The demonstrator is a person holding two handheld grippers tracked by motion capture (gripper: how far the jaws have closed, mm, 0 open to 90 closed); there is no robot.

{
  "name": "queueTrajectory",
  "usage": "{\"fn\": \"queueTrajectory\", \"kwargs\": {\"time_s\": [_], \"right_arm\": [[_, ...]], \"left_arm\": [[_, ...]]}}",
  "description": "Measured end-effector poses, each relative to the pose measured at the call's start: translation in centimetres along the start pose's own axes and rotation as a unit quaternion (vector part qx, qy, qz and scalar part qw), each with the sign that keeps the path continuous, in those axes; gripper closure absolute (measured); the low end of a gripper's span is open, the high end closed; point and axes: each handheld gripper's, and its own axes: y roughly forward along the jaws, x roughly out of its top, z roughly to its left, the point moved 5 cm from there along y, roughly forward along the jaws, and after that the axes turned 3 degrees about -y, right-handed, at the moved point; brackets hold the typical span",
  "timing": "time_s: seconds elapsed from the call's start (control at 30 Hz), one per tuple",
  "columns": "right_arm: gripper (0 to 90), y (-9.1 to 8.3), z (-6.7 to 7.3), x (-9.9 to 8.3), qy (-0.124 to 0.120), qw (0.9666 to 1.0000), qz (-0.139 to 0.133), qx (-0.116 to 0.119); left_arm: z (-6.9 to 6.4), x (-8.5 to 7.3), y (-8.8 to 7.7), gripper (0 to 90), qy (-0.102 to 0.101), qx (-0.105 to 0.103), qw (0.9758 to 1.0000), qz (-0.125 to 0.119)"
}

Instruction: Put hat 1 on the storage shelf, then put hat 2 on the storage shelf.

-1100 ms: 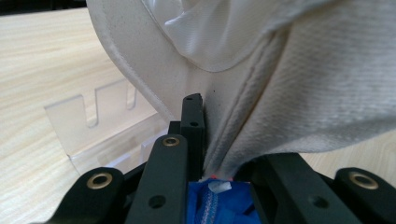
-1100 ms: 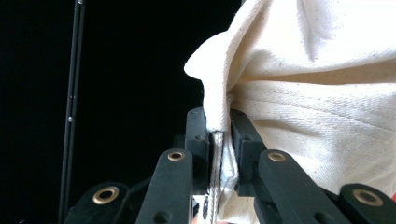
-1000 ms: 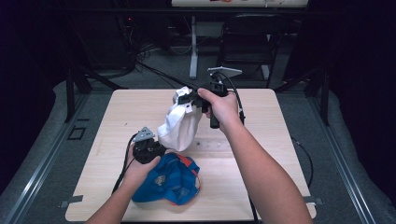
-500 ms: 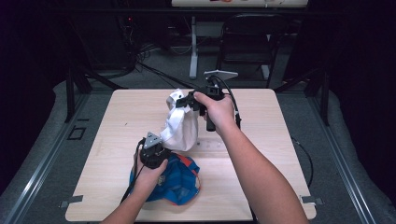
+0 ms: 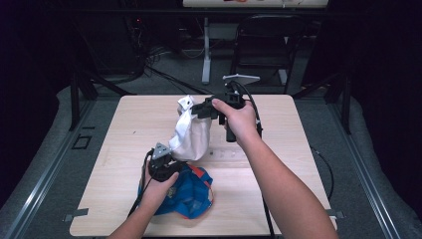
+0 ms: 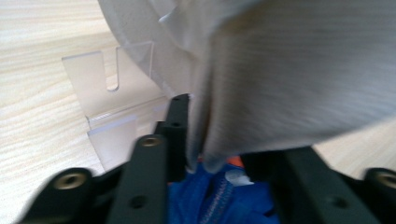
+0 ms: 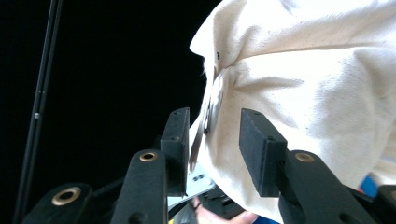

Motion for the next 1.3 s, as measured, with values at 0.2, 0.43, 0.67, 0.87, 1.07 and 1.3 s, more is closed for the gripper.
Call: {"fn": "queueTrajectory", "kwargs": {"time_s": [0.2, 0.43, 0.67, 0.87, 1.07, 1.3], "right_arm": [[60.6, -2.5, -0.3, -0.6, -0.056, 0.9973, -0.026, -0.040], [56.5, -5.5, -1.8, -2.6, -0.089, 0.9921, -0.056, -0.069], [53.3, -6.5, -3.1, -4.7, -0.123, 0.9857, -0.059, -0.099], [53.4, -6.7, -5.1, -7.0, -0.129, 0.9827, -0.059, -0.119], [56.5, -6.7, -6.6, -8.3, -0.137, 0.9785, -0.074, -0.135], [57.1, -5.9, -8.5, -10.9, -0.183, 0.9632, -0.101, -0.169]], "left_arm": [[-0.2, -0.4, -1.9, 55.2, 0.018, -0.006, 0.9998, -0.010], [0.9, -1.3, -4.8, 53.9, 0.025, -0.008, 0.9996, 0.009], [2.4, -2.0, -7.0, 53.4, 0.018, -0.004, 0.9998, 0.006], [3.9, -2.7, -8.8, 52.7, 0.003, 0.008, 0.9999, 0.005], [4.8, -3.4, -9.3, 52.4, -0.012, 0.019, 0.9997, -0.005], [5.3, -4.3, -9.0, 47.6, -0.007, 0.030, 0.9995, 0.001]]}}
